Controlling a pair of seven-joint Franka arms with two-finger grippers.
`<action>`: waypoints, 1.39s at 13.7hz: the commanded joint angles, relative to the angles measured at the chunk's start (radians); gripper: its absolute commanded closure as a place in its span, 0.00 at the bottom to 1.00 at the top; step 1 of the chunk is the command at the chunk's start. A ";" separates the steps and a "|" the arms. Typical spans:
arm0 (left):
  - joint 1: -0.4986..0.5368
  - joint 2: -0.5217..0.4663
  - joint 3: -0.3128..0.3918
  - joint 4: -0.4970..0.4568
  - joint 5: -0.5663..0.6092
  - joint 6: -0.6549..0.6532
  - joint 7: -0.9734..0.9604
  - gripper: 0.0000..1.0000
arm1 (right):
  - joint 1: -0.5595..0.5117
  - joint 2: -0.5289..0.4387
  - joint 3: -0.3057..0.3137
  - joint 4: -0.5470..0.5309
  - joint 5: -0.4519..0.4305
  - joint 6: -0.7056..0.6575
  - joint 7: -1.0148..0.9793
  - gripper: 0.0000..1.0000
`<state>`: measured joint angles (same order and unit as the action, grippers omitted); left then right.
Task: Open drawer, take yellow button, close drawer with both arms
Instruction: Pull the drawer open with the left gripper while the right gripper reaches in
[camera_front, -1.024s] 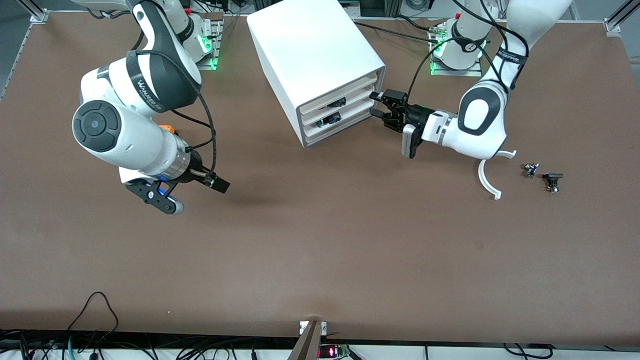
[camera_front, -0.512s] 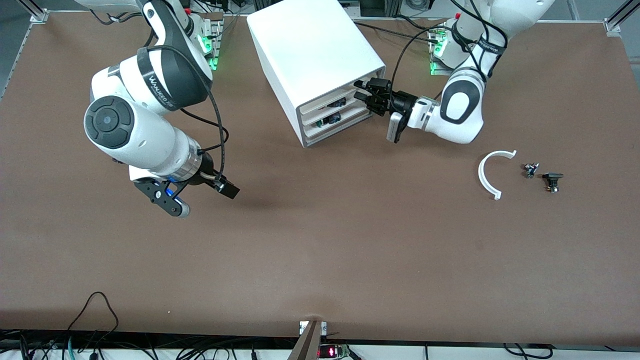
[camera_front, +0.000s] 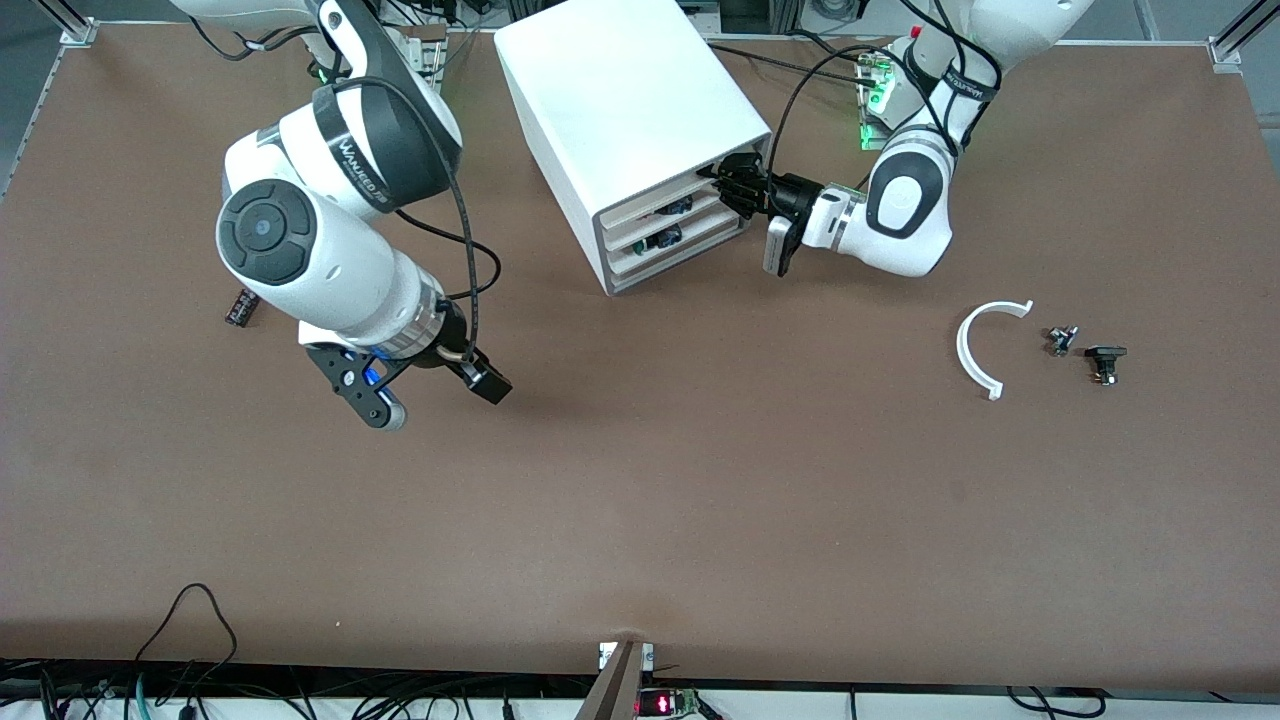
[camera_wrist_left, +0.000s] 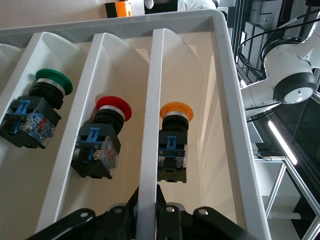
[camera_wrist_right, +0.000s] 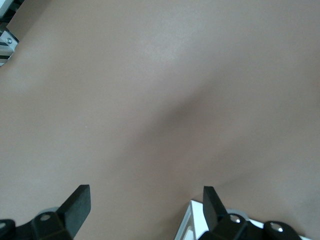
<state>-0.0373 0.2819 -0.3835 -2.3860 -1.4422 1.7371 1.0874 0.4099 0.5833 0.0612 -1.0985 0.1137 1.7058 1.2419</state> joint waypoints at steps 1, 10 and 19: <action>0.037 -0.029 -0.001 -0.005 -0.018 0.007 -0.024 1.00 | 0.029 0.023 0.003 0.054 0.014 0.011 0.080 0.01; 0.237 0.187 0.002 0.368 0.347 -0.044 -0.228 1.00 | 0.148 0.055 0.002 0.085 0.012 0.104 0.304 0.01; 0.267 0.232 0.002 0.491 0.477 -0.083 -0.377 0.00 | 0.312 0.151 -0.007 0.179 0.006 0.219 0.602 0.01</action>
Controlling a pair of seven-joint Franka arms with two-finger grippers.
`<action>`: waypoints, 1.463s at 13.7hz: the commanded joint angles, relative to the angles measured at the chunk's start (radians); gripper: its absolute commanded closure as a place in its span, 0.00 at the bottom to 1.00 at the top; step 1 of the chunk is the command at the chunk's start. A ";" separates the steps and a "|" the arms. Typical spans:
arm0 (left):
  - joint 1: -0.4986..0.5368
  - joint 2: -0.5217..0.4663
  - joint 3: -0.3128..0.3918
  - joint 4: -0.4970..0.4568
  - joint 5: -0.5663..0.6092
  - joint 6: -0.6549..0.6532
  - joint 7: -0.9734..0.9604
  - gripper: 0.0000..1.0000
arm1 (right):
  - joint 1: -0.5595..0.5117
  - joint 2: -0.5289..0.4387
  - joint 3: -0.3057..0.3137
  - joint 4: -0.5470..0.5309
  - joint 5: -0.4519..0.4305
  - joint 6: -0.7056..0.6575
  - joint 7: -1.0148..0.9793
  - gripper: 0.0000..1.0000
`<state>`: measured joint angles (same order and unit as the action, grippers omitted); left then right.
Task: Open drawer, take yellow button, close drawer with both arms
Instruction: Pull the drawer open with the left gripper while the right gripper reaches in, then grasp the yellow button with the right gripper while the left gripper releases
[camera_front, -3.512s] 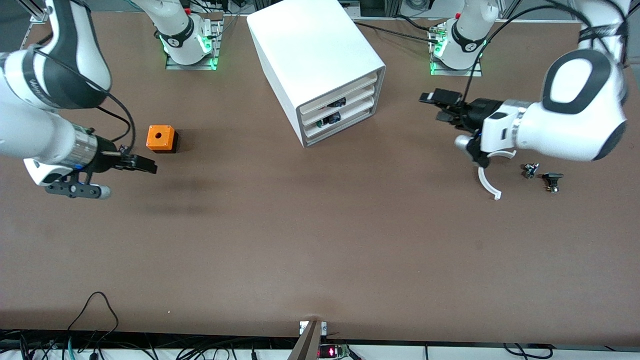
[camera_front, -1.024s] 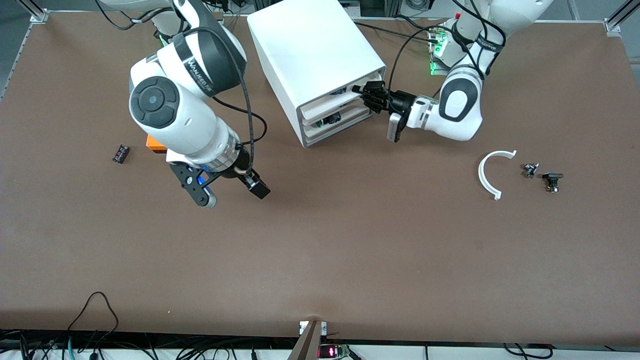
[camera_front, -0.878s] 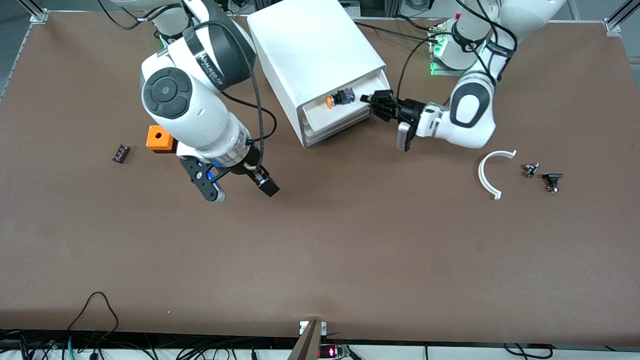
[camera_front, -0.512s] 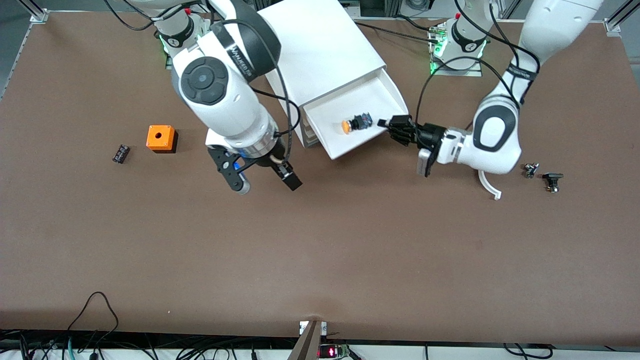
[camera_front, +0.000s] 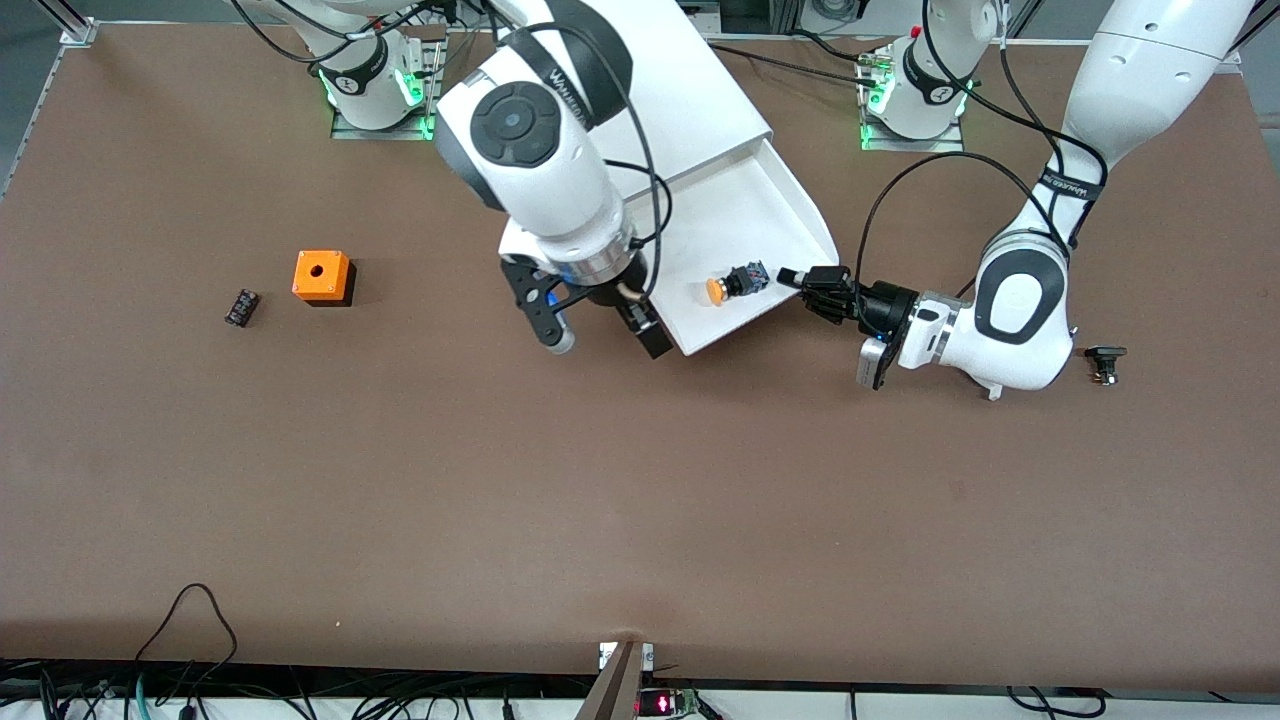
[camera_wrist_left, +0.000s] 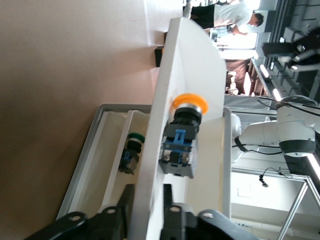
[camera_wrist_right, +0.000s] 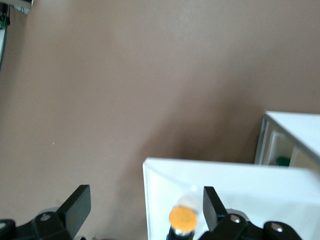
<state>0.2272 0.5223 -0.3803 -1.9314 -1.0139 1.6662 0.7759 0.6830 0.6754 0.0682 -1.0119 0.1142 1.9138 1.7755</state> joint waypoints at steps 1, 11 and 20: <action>0.003 -0.014 -0.003 0.060 0.079 -0.029 -0.120 0.00 | 0.050 0.064 -0.013 0.093 0.004 0.026 0.097 0.01; -0.014 -0.022 -0.011 0.437 0.503 -0.253 -0.608 0.00 | 0.213 0.176 -0.067 0.093 -0.018 0.117 0.301 0.01; -0.106 -0.056 -0.018 0.614 0.943 -0.310 -0.745 0.00 | 0.239 0.187 -0.081 0.093 -0.034 0.140 0.300 1.00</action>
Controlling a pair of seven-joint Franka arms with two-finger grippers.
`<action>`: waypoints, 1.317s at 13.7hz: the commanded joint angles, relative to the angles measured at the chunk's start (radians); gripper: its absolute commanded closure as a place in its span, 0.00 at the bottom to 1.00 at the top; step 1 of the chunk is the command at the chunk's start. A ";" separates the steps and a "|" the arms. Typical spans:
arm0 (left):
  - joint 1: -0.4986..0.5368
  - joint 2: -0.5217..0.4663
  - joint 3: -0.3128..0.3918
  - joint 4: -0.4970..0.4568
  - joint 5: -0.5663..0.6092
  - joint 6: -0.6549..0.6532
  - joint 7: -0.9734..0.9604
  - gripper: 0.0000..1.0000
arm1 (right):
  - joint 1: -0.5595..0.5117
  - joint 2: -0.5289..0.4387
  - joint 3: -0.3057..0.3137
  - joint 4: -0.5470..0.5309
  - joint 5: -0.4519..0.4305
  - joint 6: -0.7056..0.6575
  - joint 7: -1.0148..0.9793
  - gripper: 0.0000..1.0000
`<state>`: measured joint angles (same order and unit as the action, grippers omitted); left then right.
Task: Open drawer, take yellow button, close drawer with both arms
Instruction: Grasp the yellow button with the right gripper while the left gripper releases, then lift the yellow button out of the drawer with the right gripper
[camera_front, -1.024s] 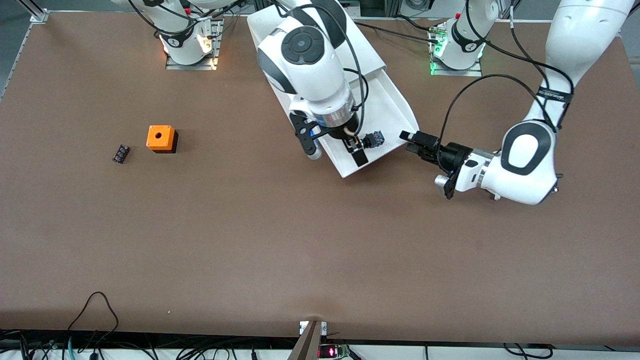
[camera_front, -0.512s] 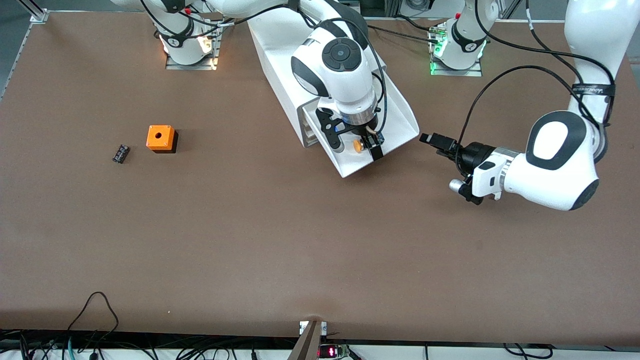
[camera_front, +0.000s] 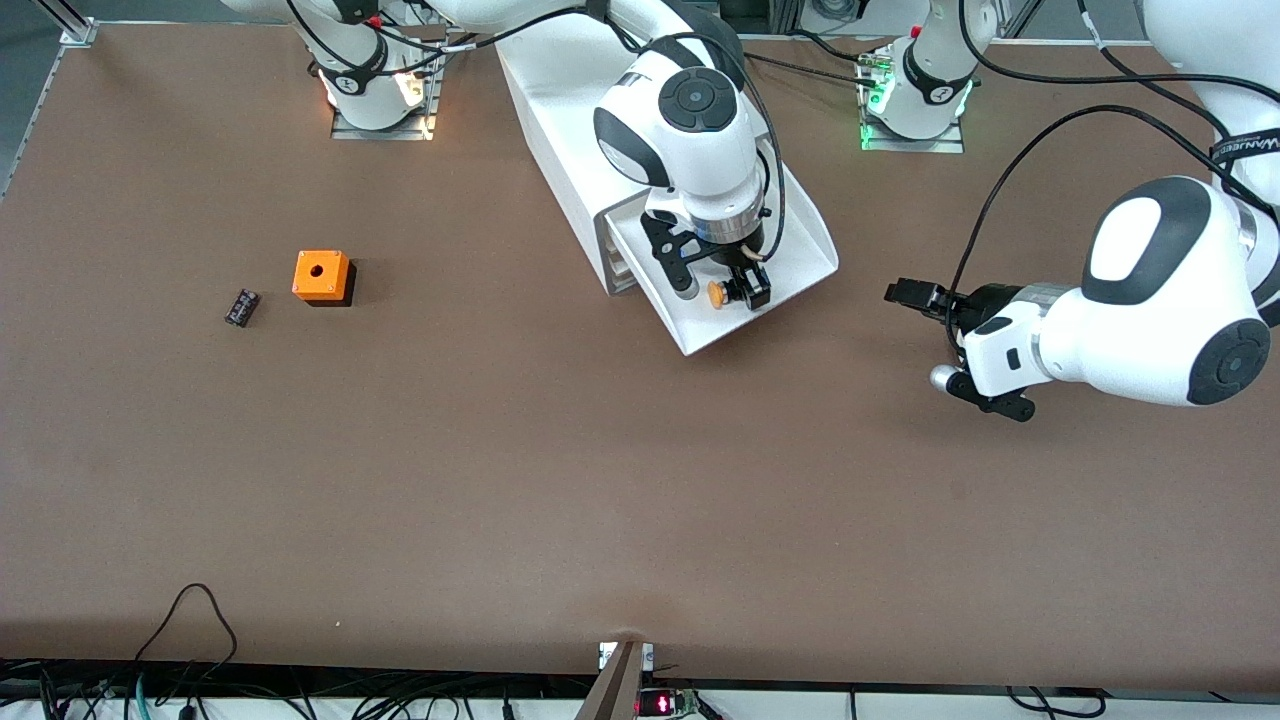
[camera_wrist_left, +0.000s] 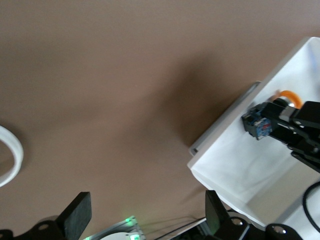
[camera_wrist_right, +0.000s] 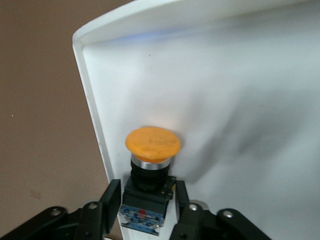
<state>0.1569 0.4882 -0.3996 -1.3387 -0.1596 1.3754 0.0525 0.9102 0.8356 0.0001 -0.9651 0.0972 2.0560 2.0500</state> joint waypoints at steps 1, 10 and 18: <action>-0.045 -0.026 0.001 0.021 0.141 -0.018 -0.022 0.00 | 0.012 0.025 -0.014 0.046 -0.017 -0.002 0.025 1.00; -0.086 -0.037 0.002 0.029 0.233 -0.010 -0.025 0.00 | -0.089 -0.105 -0.008 0.080 -0.008 -0.155 -0.257 1.00; -0.166 -0.004 -0.007 -0.013 0.212 0.195 -0.520 0.00 | -0.433 -0.176 -0.005 0.072 0.168 -0.388 -0.964 1.00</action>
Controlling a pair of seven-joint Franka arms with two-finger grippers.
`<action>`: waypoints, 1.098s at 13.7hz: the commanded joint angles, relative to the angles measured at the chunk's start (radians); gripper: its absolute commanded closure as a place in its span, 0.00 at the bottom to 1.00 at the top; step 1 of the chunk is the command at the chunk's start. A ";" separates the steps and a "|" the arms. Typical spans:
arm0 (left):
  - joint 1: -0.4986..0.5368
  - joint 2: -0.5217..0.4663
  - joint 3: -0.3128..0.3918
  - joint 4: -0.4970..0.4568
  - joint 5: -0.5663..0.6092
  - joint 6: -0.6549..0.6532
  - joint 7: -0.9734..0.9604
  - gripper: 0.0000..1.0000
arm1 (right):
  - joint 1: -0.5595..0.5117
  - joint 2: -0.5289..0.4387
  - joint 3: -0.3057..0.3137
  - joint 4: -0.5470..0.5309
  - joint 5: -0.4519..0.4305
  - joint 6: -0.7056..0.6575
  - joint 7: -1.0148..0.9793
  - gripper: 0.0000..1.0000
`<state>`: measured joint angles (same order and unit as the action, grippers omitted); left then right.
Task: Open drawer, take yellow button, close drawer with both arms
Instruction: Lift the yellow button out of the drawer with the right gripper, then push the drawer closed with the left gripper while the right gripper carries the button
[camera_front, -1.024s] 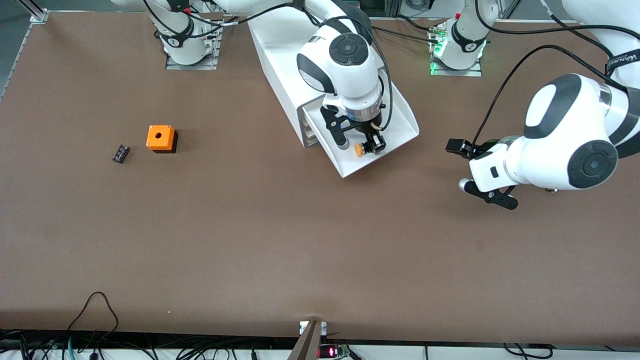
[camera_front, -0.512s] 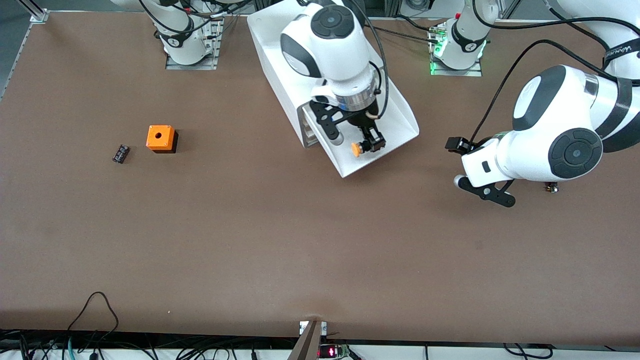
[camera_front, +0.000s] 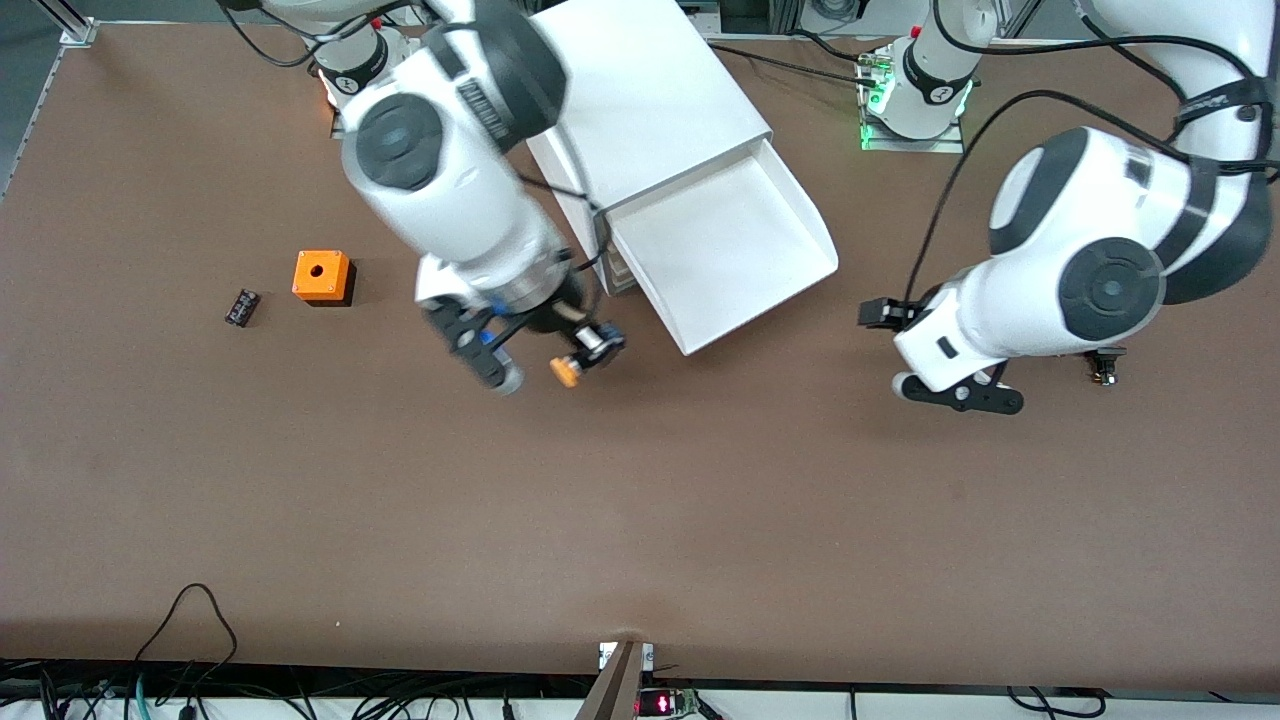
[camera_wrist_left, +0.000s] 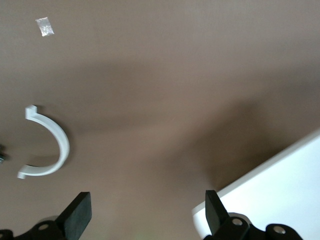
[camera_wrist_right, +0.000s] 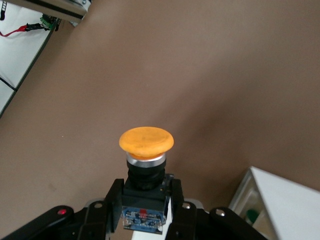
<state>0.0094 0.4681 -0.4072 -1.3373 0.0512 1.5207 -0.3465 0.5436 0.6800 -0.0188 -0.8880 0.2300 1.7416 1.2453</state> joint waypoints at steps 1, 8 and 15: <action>-0.031 0.018 0.002 -0.034 0.004 0.087 -0.161 0.00 | -0.097 -0.023 0.011 -0.006 0.035 -0.117 -0.264 1.00; -0.084 0.018 0.001 -0.220 0.016 0.348 -0.512 0.01 | -0.293 -0.026 -0.078 -0.179 0.020 -0.142 -0.916 1.00; -0.144 0.012 -0.008 -0.275 -0.014 0.354 -0.601 0.01 | -0.297 -0.046 -0.205 -0.555 0.006 0.180 -1.276 1.00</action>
<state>-0.1223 0.5052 -0.4136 -1.5835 0.0507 1.8623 -0.9013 0.2337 0.6884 -0.2039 -1.2781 0.2406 1.7987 0.0540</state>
